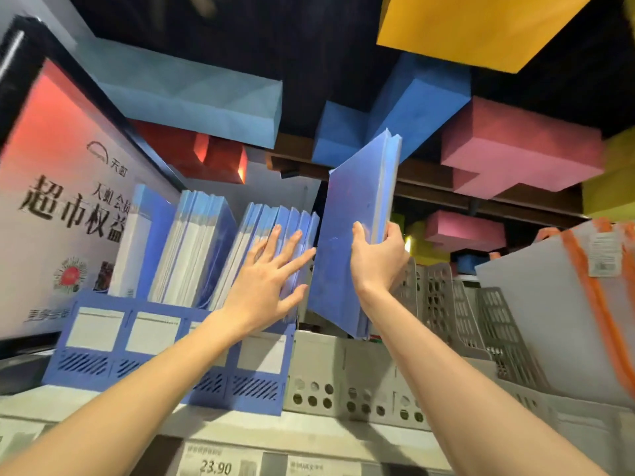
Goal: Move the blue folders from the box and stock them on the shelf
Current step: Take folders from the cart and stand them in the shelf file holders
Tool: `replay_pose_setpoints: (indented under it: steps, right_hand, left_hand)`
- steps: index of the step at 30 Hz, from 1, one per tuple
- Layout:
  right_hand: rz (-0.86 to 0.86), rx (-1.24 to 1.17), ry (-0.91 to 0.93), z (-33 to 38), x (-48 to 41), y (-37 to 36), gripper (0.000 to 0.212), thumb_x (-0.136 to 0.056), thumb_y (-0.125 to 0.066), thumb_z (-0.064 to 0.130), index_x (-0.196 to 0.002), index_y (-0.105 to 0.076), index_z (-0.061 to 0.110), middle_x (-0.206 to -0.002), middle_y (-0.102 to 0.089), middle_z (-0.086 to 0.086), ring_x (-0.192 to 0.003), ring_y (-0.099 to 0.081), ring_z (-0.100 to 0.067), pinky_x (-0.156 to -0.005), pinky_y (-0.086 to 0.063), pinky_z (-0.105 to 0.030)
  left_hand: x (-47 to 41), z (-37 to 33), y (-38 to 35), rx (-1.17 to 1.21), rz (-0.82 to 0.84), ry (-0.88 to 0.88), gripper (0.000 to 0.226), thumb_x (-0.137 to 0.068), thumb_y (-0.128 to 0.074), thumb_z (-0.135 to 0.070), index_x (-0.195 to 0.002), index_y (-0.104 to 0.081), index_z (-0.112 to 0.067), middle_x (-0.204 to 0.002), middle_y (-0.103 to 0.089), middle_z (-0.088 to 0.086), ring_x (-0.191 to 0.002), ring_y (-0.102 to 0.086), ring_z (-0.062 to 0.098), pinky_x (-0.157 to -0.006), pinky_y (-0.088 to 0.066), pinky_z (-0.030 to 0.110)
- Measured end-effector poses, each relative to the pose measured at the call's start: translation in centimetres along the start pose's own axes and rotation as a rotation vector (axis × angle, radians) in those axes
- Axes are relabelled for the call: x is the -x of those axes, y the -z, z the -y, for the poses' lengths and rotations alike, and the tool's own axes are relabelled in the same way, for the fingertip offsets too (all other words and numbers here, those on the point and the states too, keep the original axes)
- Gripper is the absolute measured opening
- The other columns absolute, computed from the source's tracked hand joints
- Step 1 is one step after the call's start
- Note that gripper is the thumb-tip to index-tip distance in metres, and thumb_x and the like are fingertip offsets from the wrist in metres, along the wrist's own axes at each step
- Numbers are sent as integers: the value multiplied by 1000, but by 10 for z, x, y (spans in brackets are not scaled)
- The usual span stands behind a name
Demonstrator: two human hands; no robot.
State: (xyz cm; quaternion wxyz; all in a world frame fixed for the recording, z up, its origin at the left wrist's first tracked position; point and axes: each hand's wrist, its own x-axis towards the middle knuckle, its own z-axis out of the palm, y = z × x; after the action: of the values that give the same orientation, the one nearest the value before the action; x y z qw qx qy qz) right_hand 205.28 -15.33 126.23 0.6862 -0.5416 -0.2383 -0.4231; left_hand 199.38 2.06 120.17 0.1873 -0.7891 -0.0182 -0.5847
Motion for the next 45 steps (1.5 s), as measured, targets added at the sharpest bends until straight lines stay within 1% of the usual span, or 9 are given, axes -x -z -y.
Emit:
replay_pose_setpoints:
  steps: [6,21,29,31,35,38,40,43,45]
  right_hand:
    - [-29,9,16,-25,-3,-37,27,-89,-66,43,-93,-58,17,-85,-64,6,-79,-61,-22,-70,-48,-34]
    - [-20,-22,-29,-45,4,-61,27,-89,-68,42,-91,-58,18,-74,-51,18,-75,-52,-14,-68,-36,-28]
    - [4,-45,-13,-50,18,-62,29,-89,-68,39,-97,-59,13,-86,-63,7,-73,-53,-10,-60,-30,-27]
    - [74,-23,-14,-55,22,-57,29,-90,-68,41,-100,-60,15,-90,-63,8,-73,-50,0,-64,-34,-26]
    - [315,-41,-55,-77,26,-45,29,-91,-67,46,-98,-63,19,-90,-68,7,-89,-64,-15,-78,-50,-33]
    - [551,-31,-96,-87,26,-30,34,-90,-65,53,-106,-62,24,-98,-68,13,-96,-64,-9,-82,-50,-30]
    - [699,-38,-109,-90,22,-20,38,-88,-65,58,-106,-63,24,-90,-67,19,-84,-63,-1,-75,-49,-26]
    - [896,-39,-144,-90,18,-9,39,-89,-65,55,-75,-51,21,-56,-49,20,-55,-46,0,-64,-40,-22]
    - [983,-13,-128,-88,17,-3,48,-86,-68,58,-74,-48,15,-64,-48,4,-64,-48,-13,-69,-45,-32]
  left_hand:
    - [4,5,-15,85,-152,-31,61,-99,-52,-44,-156,-35,-32,-167,-18,-8,-156,-3,25,-124,-13,43]
    - [7,8,-16,164,-162,-9,59,-100,-51,-44,-155,-36,-32,-167,-17,-8,-156,0,21,-125,-11,45]
    - [7,10,-18,157,-172,-18,58,-100,-49,-47,-155,-36,-33,-167,-18,-8,-156,-1,19,-125,-12,45]
    - [7,9,-17,159,-176,-18,58,-100,-50,-47,-155,-37,-32,-167,-19,-8,-156,-2,20,-125,-13,46]
    - [7,10,-17,171,-180,-20,57,-100,-53,-43,-154,-38,-33,-167,-20,-7,-156,-2,20,-125,-12,44]
    - [7,10,-16,191,-180,-12,58,-100,-54,-42,-155,-37,-31,-167,-20,-7,-156,-1,19,-125,-12,45]
    - [8,9,-16,201,-180,-10,59,-100,-53,-42,-155,-37,-30,-167,-20,-7,-156,-1,19,-125,-13,46]
    - [8,10,-15,211,-172,-10,59,-100,-51,-44,-155,-36,-30,-167,-19,-8,-156,0,18,-125,-13,47]
    - [8,10,-15,217,-171,-6,58,-101,-50,-45,-155,-36,-30,-167,-19,-8,-156,0,17,-125,-13,47]
